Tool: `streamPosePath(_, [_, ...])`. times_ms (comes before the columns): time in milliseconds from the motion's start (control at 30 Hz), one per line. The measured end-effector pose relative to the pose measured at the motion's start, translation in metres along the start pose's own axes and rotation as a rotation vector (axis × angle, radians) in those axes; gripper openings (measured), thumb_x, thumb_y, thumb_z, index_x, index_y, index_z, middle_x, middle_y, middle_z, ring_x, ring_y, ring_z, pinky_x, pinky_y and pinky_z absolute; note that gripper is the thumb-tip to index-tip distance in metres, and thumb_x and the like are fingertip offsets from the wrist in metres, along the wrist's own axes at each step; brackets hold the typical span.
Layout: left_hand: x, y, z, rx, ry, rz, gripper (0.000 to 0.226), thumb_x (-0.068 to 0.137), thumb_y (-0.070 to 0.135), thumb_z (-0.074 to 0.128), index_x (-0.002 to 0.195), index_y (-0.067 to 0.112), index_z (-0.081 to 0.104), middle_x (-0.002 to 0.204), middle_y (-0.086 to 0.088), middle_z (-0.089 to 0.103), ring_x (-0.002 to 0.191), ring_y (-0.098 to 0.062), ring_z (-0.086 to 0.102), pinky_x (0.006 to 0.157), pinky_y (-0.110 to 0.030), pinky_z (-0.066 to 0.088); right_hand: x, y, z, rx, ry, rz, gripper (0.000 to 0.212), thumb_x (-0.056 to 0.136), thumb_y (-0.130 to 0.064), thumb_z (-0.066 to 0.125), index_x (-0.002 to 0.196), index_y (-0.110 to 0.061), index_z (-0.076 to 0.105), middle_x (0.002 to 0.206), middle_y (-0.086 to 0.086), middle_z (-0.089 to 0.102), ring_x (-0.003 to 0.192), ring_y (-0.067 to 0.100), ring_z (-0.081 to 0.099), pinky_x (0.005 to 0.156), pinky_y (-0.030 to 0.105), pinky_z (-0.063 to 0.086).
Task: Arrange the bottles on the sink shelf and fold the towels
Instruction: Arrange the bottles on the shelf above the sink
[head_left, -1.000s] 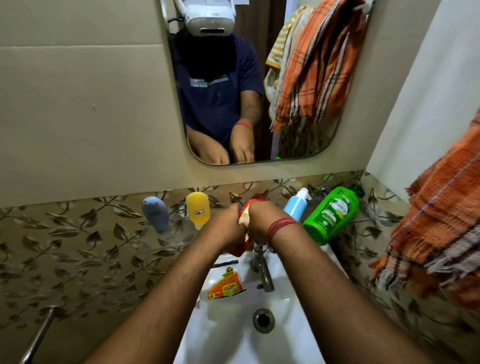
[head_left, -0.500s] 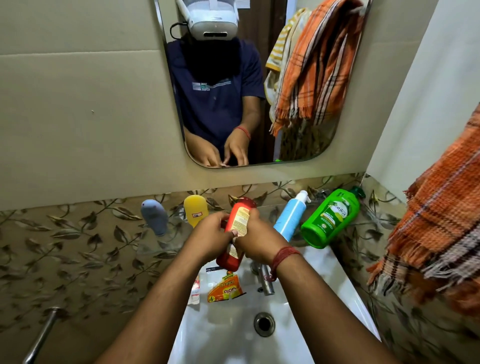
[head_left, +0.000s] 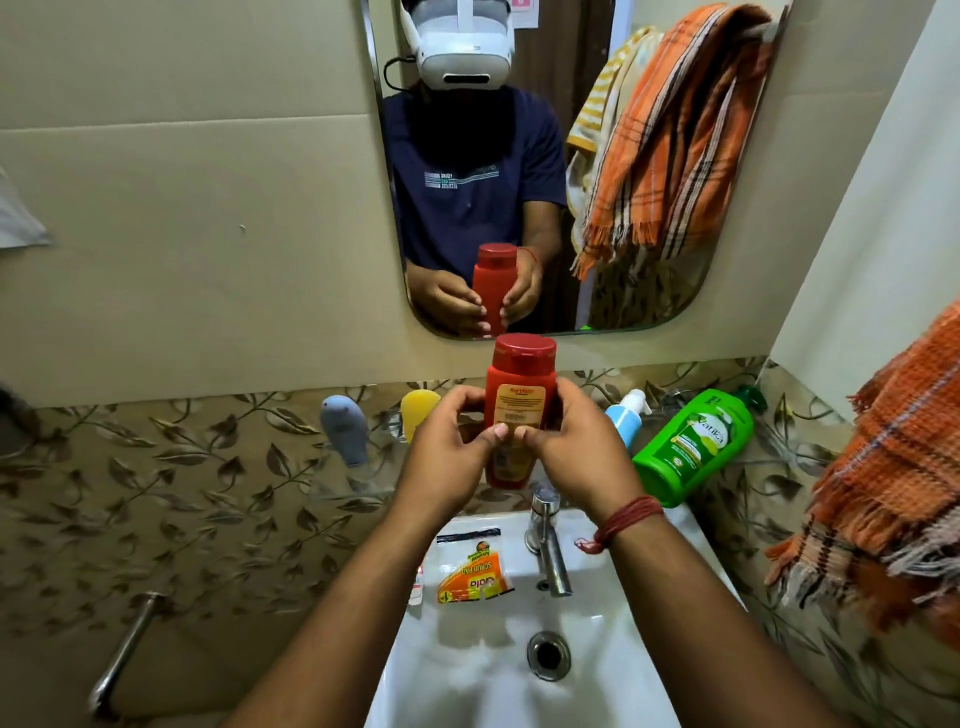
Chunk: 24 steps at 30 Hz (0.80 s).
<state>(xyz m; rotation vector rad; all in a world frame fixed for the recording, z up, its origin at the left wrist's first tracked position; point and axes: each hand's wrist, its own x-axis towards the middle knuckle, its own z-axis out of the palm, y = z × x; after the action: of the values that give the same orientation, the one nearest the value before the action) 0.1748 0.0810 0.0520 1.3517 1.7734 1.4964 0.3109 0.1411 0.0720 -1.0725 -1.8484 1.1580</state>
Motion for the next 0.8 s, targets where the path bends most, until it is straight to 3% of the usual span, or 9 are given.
streamPosePath(233, [0.024, -0.01, 0.023, 0.066, 0.088, -0.019, 0.031, 0.093, 0.006, 0.068, 0.114, 0.028, 0.061, 0.105, 0.015, 0.069, 0.101, 0.003, 0.063, 0.092, -0.035, 0.057, 0.033, 0.013, -0.001, -0.129, 0.022, -0.013, 0.039, 0.086, 0.003, 0.06, 0.117, -0.022, 0.057, 0.106, -0.005, 0.066, 0.102, 0.015, 0.062, 0.08, 0.027, 0.046])
streamPosePath(400, [0.033, -0.018, 0.029, 0.056, 0.11, -0.036, 0.029, 0.093, 0.008, 0.068, 0.12, 0.019, 0.063, 0.109, 0.007, 0.072, 0.102, -0.005, 0.066, 0.093, -0.04, 0.058, 0.044, 0.019, 0.002, -0.123, 0.018, -0.011, 0.035, 0.088, -0.007, 0.065, 0.116, -0.025, 0.057, 0.104, -0.008, 0.065, 0.1, 0.011, 0.061, 0.077, 0.025, 0.045])
streamPosePath(567, [0.037, -0.021, 0.027, 0.041, 0.116, -0.053, 0.03, 0.094, 0.01, 0.068, 0.122, 0.019, 0.062, 0.11, 0.005, 0.072, 0.104, -0.009, 0.067, 0.093, -0.042, 0.057, 0.05, 0.021, 0.003, -0.16, -0.001, -0.016, 0.04, 0.091, -0.006, 0.065, 0.126, -0.021, 0.055, 0.122, 0.0, 0.067, 0.111, 0.013, 0.059, 0.092, 0.03, 0.047])
streamPosePath(800, [0.036, -0.027, 0.029, 0.085, 0.054, -0.097, 0.036, 0.095, 0.013, 0.067, 0.129, 0.023, 0.061, 0.119, 0.006, 0.071, 0.111, -0.011, 0.064, 0.097, -0.039, 0.054, 0.049, 0.03, 0.003, -0.2, -0.075, 0.025, 0.043, 0.09, -0.004, 0.065, 0.129, -0.019, 0.055, 0.127, 0.003, 0.066, 0.12, 0.021, 0.06, 0.102, 0.04, 0.049])
